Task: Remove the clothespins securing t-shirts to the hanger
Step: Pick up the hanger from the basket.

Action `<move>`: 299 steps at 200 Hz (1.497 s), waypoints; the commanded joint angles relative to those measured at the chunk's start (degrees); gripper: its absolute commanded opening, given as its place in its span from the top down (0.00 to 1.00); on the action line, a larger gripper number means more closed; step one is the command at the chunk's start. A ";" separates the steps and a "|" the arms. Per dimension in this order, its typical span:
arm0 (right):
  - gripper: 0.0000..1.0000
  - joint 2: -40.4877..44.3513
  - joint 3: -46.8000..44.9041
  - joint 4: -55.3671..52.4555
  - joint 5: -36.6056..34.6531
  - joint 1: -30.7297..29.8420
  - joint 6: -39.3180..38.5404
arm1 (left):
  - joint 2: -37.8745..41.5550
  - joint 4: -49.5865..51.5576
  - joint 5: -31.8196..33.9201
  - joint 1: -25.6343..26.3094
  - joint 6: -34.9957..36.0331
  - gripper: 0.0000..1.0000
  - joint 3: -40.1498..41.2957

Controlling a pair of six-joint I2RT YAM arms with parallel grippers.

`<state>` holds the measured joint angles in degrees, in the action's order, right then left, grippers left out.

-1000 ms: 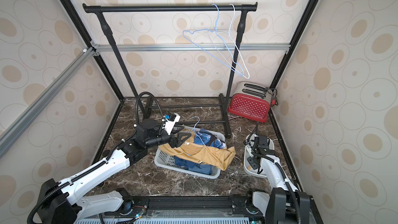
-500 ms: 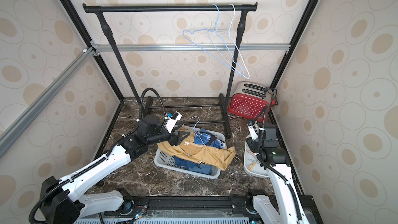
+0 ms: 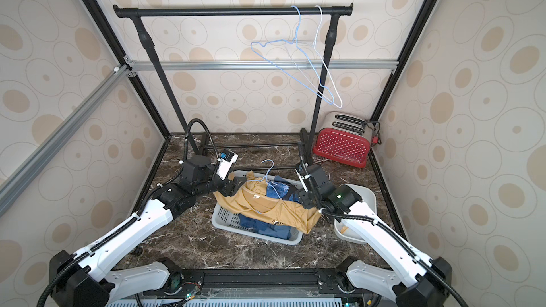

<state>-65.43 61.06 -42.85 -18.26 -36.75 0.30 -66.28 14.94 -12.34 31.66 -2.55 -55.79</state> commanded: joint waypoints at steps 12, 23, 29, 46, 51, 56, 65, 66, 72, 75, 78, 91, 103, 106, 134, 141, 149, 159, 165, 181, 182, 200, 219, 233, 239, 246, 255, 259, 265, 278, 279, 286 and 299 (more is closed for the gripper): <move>0.28 -3.46 4.90 -0.76 4.16 -3.25 9.03 | 2.11 3.72 3.60 -0.42 0.27 0.26 -2.07; 0.28 -3.75 5.61 1.15 6.58 -3.48 10.02 | 2.58 4.40 4.48 -0.38 -0.03 0.26 -1.87; 0.28 -3.93 5.89 2.24 7.90 -3.56 10.81 | 2.75 4.79 4.97 -0.42 -0.21 0.26 -1.73; 0.26 -5.96 6.14 6.18 11.15 -3.44 12.81 | 3.30 5.70 5.65 -0.42 -0.66 0.26 -1.35; 0.25 -6.89 6.34 7.14 11.66 -3.45 13.36 | 3.43 5.96 5.89 -0.45 -0.76 0.26 -1.19; 0.25 -7.95 6.63 8.11 11.91 -3.47 13.76 | 3.56 6.10 6.07 -0.43 -0.85 0.26 -1.10; 0.23 -10.06 7.70 9.49 13.18 -3.45 13.77 | 3.82 6.45 6.34 -0.42 -1.26 0.26 -1.12; 0.23 -10.41 7.82 9.60 13.35 -3.47 13.77 | 3.81 6.48 6.35 -0.40 -1.29 0.26 -1.14; 0.21 -11.79 8.80 10.52 14.21 -3.49 14.05 | 3.94 6.74 6.43 -0.45 -1.51 0.26 -1.16; 0.20 -12.55 9.34 10.85 14.66 -3.46 14.32 | 4.04 6.81 6.45 -0.42 -1.65 0.27 -1.16; 0.19 -13.22 9.88 11.25 15.27 -3.45 14.52 | 4.11 6.93 6.45 -0.45 -1.77 0.26 -1.23; 0.16 -16.42 12.58 12.12 17.71 -3.45 15.04 | 4.46 7.44 6.60 -0.45 -1.98 0.27 -1.42; 0.15 -19.42 14.91 12.39 20.14 -3.41 15.98 | 4.71 8.27 7.12 -0.42 -2.02 0.26 -1.60; 0.14 -20.16 15.48 12.57 20.68 -3.36 16.26 | 4.75 8.41 7.23 -0.45 -2.02 0.26 -1.60; 0.13 -25.43 19.19 12.81 23.94 -2.06 19.23 | 5.52 8.97 8.03 -0.45 -1.99 0.26 -1.25; 0.13 -26.53 19.76 12.94 25.24 -1.09 20.75 | 5.72 9.05 8.10 -0.39 -2.02 0.26 -1.05; 0.13 -27.63 20.24 13.14 27.12 0.07 22.10 | 5.81 9.05 8.11 -0.45 -2.11 0.26 -0.91; 0.13 -28.62 20.18 14.02 28.75 1.14 23.30 | 5.91 9.14 8.12 -0.41 -2.10 0.26 -0.75; 0.13 -29.01 19.69 15.02 29.51 1.61 23.56 | 5.97 9.14 8.20 -0.41 -2.08 0.25 -0.64; 0.12 -30.43 19.02 17.43 32.31 2.27 23.82 | 5.98 9.14 8.28 -0.41 -2.02 0.26 -0.47; 0.13 -30.49 19.02 17.53 32.63 2.28 23.85 | 5.90 9.14 8.29 -0.39 -1.98 0.26 -0.46; 0.13 -32.90 19.21 20.46 37.89 2.80 24.23 | 5.59 9.06 8.43 -0.40 -1.61 0.25 -0.53; 0.14 -34.92 20.54 21.88 42.50 3.09 23.65 | 5.21 9.10 8.47 -0.44 -1.36 0.25 -0.81; 0.15 -34.79 20.52 24.21 44.97 3.05 23.35 | 5.37 9.21 8.56 -0.48 -1.19 0.25 -0.89; 0.15 -34.48 20.33 25.22 45.68 3.06 23.14 | 5.37 9.29 8.71 -0.52 -1.04 0.25 -0.90; 0.16 -33.90 20.07 26.17 46.34 3.04 22.69 | 5.54 9.32 8.97 -0.55 -0.97 0.25 -0.82; 0.17 -33.02 19.58 27.27 47.15 3.01 22.23 | 5.65 9.31 9.30 -0.52 -0.91 0.25 -0.73; 0.17 -32.65 19.39 27.55 47.47 2.99 21.85 | 5.80 9.32 9.39 -0.52 -0.88 0.24 -0.72; 0.18 -32.04 19.17 27.85 47.78 2.89 21.48 | 5.86 9.32 9.51 -0.54 -0.76 0.24 -0.60; 0.19 -30.57 18.62 27.56 48.19 2.62 20.36 | 6.05 9.32 9.85 -0.50 -0.67 0.24 -0.64; 0.19 -30.52 18.55 27.56 48.21 2.68 20.27 | 6.02 9.32 9.86 -0.52 -0.69 0.24 -0.59; 0.19 -29.76 17.92 27.60 48.39 2.52 19.93 | 6.05 9.32 10.05 -0.61 -0.70 0.24 -0.63; 0.21 -28.32 16.61 28.01 48.94 2.37 19.50 | 6.02 9.38 10.24 -0.66 -0.62 0.24 -0.58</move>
<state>-97.95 79.44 -17.15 27.70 -33.80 21.61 -61.28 23.27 -3.29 31.48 -3.79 -55.75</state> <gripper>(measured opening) 0.802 0.763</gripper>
